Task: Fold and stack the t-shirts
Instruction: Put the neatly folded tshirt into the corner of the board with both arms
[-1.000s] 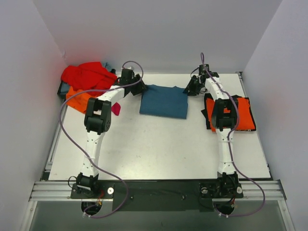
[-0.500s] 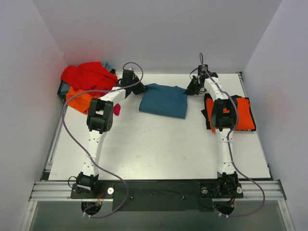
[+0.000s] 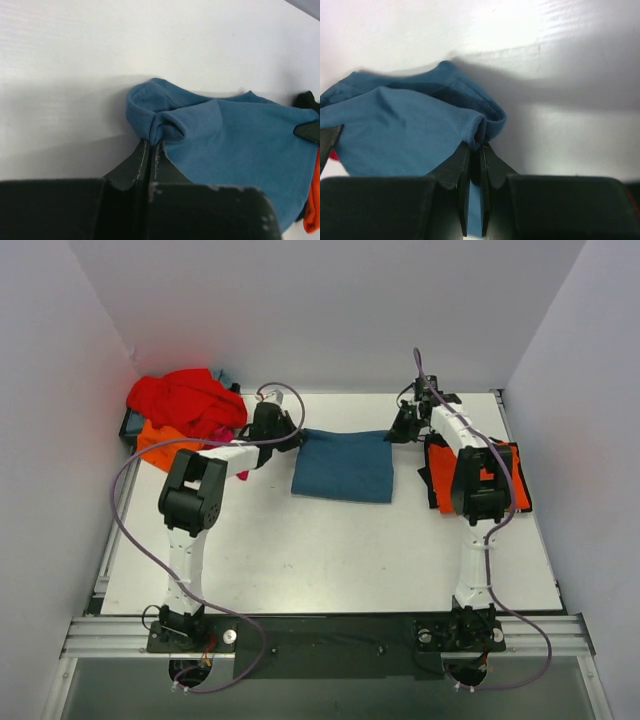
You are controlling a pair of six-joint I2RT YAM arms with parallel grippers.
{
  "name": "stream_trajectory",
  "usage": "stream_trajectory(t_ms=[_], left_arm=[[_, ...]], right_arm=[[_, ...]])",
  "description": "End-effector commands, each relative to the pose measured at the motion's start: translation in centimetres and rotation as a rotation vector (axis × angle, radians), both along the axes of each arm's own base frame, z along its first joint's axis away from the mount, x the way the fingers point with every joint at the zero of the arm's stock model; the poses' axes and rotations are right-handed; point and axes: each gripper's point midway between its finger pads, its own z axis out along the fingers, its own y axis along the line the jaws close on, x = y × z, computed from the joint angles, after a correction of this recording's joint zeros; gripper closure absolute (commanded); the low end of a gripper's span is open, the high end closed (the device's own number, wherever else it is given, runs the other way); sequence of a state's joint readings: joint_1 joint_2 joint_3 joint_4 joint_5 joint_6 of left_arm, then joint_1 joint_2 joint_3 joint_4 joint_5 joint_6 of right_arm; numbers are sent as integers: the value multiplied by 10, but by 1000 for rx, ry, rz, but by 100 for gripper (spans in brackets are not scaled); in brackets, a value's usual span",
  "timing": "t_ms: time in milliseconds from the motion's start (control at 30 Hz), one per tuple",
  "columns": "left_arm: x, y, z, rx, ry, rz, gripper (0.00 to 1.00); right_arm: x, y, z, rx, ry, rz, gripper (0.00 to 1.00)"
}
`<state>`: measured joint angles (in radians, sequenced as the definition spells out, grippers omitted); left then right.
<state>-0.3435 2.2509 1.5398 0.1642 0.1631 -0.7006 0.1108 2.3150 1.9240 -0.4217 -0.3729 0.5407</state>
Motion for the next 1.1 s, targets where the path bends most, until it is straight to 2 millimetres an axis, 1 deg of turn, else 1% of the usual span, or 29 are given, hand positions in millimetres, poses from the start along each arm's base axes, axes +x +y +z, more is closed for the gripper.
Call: stream_trajectory(t_ms=[0,33,67,100,133,167,200,233,267,300,333,367,400,433,467,500,533,567,600,633,667,700,733,767,800,867,1000,1033,1067], left_arm=[[-9,-16,115,-9,-343,-19,100],[-24,-18,125,-7,-366,-15,100],[-32,-25,136,-16,-401,-21,100],[-44,-23,149,-16,-429,-5,100],[-57,-35,155,-32,-443,-32,100],[-66,-30,168,-36,-475,-1,100],[-81,-43,177,-55,-487,-21,100],[-91,-41,185,-63,-504,-2,100],[-106,-54,191,-87,-511,-24,100],[-115,-53,199,-95,-524,-3,100],[-132,-67,204,-112,-529,-27,100],[-143,-70,216,-125,-552,-16,100],[-158,-83,221,-134,-560,-39,100],[-167,-86,231,-142,-573,-31,100],[-187,-102,242,-161,-589,-63,100],[-193,-107,246,-158,-607,-60,100],[-210,-123,249,-168,-613,-93,100],[-213,-128,258,-174,-638,-82,100],[-226,-148,258,-183,-644,-121,100],[-228,-156,259,-183,-653,-127,100],[-235,-175,259,-191,-653,-154,100],[-235,-183,257,-188,-651,-156,100],[-239,-202,249,-187,-639,-181,100],[-241,-211,250,-203,-642,-188,100],[-242,-228,242,-205,-638,-204,100],[-245,-252,236,-220,-636,-220,100],[-244,-290,226,-229,-615,-239,100],[-244,-295,223,-229,-609,-239,100],[-240,-302,219,-229,-603,-234,100]], right_arm=[[-14,-4,95,-42,-219,44,100],[-25,-6,89,-56,-202,43,100],[-32,-10,110,-60,-247,36,100],[-42,-15,110,-77,-246,31,100],[-52,-20,127,-83,-278,21,100],[-62,-29,123,-106,-264,-2,100],[-74,-37,138,-125,-274,-25,100],[-82,-52,138,-156,-258,-73,100],[-97,-62,151,-172,-257,-97,100],[-106,-76,151,-181,-240,-137,100],[-120,-87,164,-189,-253,-171,100],[-129,-96,163,-188,-238,-202,100],[-139,-113,178,-187,-272,-255,100],[-148,-131,176,-189,-255,-308,100],[-157,-139,189,-191,-287,-335,100],[-165,-159,191,-206,-278,-389,100],[-171,-165,196,-210,-287,-410,100],[-179,-186,198,-221,-277,-465,100],[-181,-191,201,-207,-279,-474,100],[-187,-209,202,-207,-270,-523,100],[-188,-215,204,-191,-271,-536,100],[-193,-229,208,-191,-266,-573,100],[-193,-238,212,-199,-269,-591,100],[-197,-250,210,-206,-248,-624,100],[-198,-259,212,-225,-249,-647,100],[-205,-284,213,-238,-238,-715,100],[-211,-315,212,-254,-221,-789,100],[-209,-319,207,-248,-207,-797,100],[-209,-326,211,-248,-215,-813,100]])
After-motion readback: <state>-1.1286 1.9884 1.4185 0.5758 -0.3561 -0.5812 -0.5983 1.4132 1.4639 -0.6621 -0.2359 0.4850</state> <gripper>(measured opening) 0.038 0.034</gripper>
